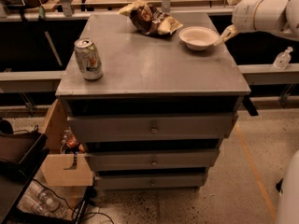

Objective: Move paper bowl near 7up can

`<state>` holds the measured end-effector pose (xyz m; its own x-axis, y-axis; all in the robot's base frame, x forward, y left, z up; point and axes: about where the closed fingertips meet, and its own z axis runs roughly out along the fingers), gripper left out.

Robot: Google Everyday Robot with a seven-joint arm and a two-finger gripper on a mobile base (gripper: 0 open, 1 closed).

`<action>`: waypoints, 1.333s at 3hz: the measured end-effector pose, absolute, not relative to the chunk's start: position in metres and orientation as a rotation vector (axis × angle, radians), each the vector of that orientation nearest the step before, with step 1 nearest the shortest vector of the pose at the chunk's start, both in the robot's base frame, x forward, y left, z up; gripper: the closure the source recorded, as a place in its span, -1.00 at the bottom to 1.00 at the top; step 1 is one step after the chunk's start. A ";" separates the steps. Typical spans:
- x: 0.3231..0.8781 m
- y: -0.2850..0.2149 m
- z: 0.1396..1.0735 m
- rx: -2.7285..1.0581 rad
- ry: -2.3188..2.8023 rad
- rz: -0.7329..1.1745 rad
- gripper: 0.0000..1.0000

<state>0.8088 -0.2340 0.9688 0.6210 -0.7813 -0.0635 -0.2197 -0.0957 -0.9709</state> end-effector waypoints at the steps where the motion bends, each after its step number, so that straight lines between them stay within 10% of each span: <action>1: 0.802 -0.248 0.966 -1.663 0.867 -0.604 -1.00; 4: 0.823 -0.255 0.936 -1.605 0.885 -0.590 -1.00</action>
Offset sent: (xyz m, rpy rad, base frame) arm -0.0011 -0.0396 -0.0333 -0.0047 0.0217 -0.0859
